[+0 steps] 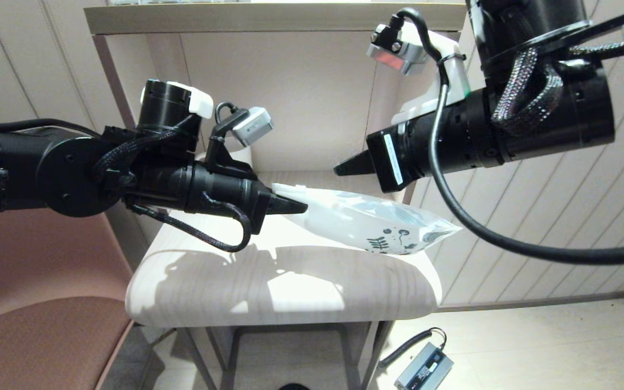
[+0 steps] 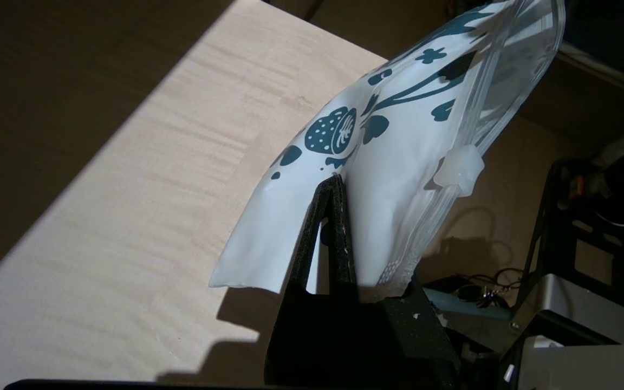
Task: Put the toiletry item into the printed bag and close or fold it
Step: Close the strorage bag and place it on the desk
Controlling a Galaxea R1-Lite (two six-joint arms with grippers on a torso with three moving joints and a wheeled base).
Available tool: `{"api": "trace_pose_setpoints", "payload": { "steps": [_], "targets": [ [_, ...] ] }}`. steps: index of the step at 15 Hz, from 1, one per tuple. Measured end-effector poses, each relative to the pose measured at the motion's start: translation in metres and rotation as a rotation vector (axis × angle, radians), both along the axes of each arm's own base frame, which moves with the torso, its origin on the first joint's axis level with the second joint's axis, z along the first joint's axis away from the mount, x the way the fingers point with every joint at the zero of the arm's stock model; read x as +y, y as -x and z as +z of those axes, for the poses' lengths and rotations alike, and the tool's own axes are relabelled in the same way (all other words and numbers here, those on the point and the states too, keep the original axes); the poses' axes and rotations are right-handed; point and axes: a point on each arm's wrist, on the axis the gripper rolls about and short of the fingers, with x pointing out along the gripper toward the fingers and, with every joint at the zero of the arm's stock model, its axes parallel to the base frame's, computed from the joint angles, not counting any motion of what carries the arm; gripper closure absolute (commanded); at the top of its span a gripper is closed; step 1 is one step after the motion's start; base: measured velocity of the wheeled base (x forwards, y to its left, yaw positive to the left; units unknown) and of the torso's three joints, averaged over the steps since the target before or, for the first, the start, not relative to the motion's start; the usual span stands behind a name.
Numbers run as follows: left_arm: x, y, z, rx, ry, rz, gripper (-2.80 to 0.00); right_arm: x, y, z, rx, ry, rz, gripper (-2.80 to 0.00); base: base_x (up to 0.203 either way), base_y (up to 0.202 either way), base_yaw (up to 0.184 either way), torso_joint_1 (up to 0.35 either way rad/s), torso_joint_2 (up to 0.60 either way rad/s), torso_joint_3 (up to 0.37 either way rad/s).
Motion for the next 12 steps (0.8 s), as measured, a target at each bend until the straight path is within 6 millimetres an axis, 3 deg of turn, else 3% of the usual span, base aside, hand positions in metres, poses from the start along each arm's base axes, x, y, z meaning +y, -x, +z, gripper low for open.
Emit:
{"api": "trace_pose_setpoints", "payload": {
  "steps": [6,12],
  "targets": [
    [0.001,0.001,0.001,-0.004,0.001,-0.001,0.0,0.012,0.0,0.003,-0.026,0.004,0.036,-2.8,0.0,0.0,0.0,0.0,0.0,0.0],
    [0.001,0.002,0.001,0.006,-0.004,-0.001,0.0,0.03,-0.003,-0.007,-0.008,0.038,0.077,-2.8,0.0,0.0,0.0,0.0,0.0,0.0]
  ]
}}
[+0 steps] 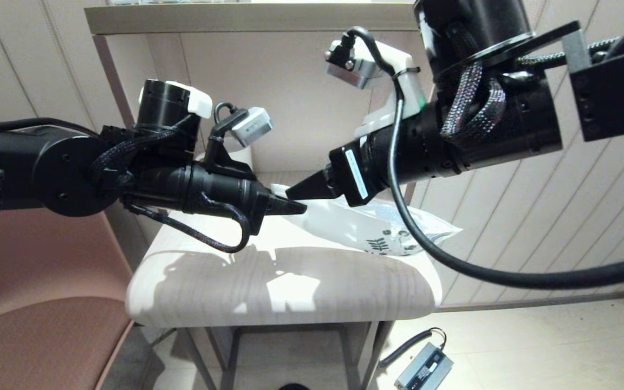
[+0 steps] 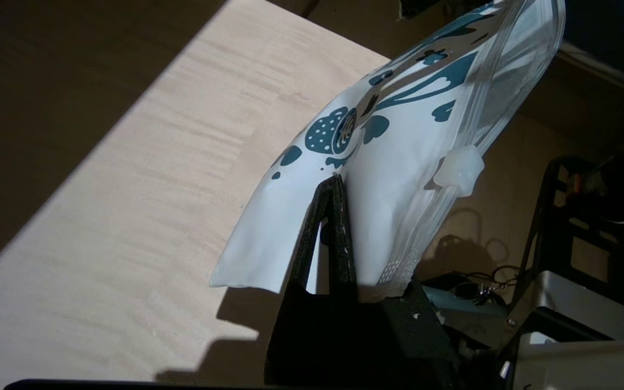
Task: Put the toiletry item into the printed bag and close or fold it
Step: Close the strorage bag and place it on the desk
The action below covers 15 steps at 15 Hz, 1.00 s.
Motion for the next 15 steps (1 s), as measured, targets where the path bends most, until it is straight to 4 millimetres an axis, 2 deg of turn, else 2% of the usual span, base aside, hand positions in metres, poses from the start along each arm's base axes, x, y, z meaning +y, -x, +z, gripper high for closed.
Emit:
{"api": "trace_pose_setpoints", "payload": {
  "steps": [4,8,15],
  "targets": [
    [0.002,0.002,0.003,0.051,-0.032,0.0,0.0,0.006,-0.002,0.003,-0.015,0.018,0.017,-2.8,0.0,0.0,0.0,0.0,0.0,0.0],
    [0.006,0.009,0.02,0.16,-0.079,-0.043,0.0,0.005,-0.005,0.004,-0.054,0.045,0.03,-2.8,0.0,0.0,0.0,0.0,0.0,0.0],
    [0.005,0.003,0.02,0.193,-0.097,-0.043,0.0,0.008,-0.006,0.002,-0.09,0.077,0.066,-2.8,0.0,0.0,0.0,0.0,0.0,0.0]
  ]
}}
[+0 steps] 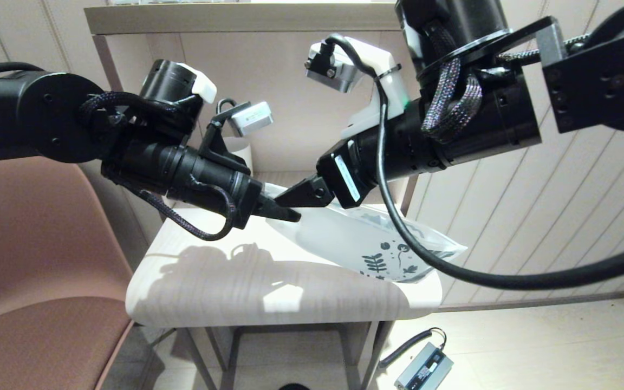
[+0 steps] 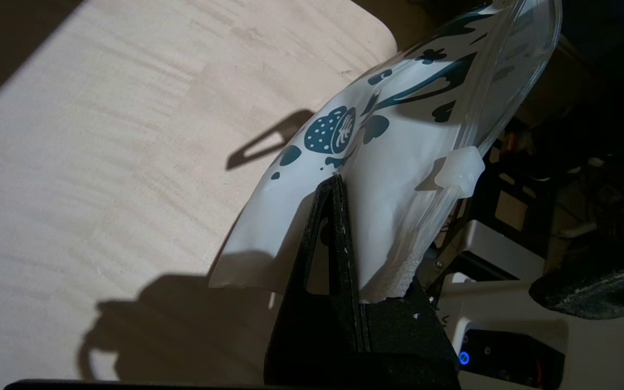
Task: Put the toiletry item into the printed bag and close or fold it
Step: Close the strorage bag and place it on the desk
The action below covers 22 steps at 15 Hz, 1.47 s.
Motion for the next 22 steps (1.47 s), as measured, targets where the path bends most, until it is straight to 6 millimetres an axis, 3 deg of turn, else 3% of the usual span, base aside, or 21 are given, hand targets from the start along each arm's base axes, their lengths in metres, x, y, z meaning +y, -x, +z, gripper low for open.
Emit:
{"api": "trace_pose_setpoints", "payload": {
  "steps": [21,22],
  "targets": [
    [0.0,-0.007,-0.006,0.008,-0.006,0.009,0.0,0.008,-0.012,-0.014,0.001,0.037,0.012,-2.8,0.0,0.0,0.0,0.0,0.0,0.0],
    [0.0,-0.007,-0.006,0.009,-0.007,0.009,0.0,0.009,-0.012,-0.013,-0.001,0.034,0.012,-1.33,0.0,0.0,0.0,0.0,0.0,0.0]
  ]
}}
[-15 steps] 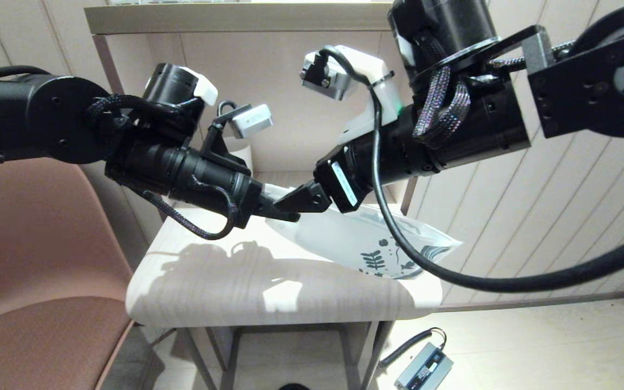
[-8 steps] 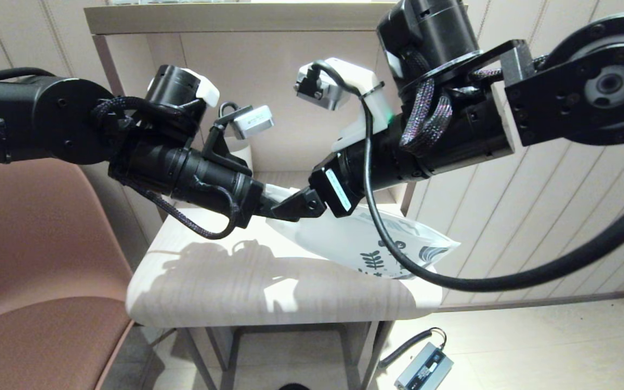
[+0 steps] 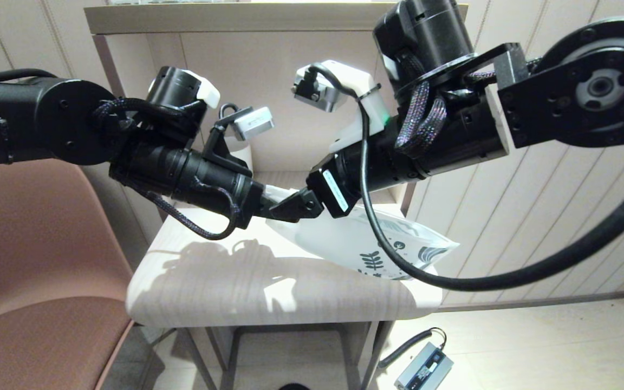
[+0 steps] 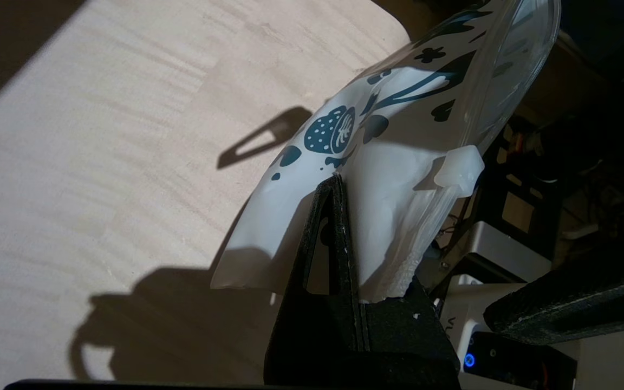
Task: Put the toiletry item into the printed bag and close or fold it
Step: Close the strorage bag and place it on the desk
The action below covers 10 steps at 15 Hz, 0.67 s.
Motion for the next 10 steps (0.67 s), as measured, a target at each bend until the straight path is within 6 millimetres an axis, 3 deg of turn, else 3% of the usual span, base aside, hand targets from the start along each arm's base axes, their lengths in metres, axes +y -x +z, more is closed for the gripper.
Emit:
{"api": "trace_pose_setpoints", "payload": {
  "steps": [1,10],
  "targets": [
    [-0.0001,-0.0001,-0.0001,0.001,0.0,0.001,0.0,0.0002,-0.0003,0.0,-0.002,-0.002,0.0,0.0,0.0,0.0,0.0,0.0,0.0,0.0],
    [0.0,0.0001,0.0002,0.001,0.001,-0.001,0.0,0.0042,-0.0049,-0.0061,0.007,0.008,0.001,0.0,0.0,0.0,0.0,0.0,0.0,0.0]
  ]
}}
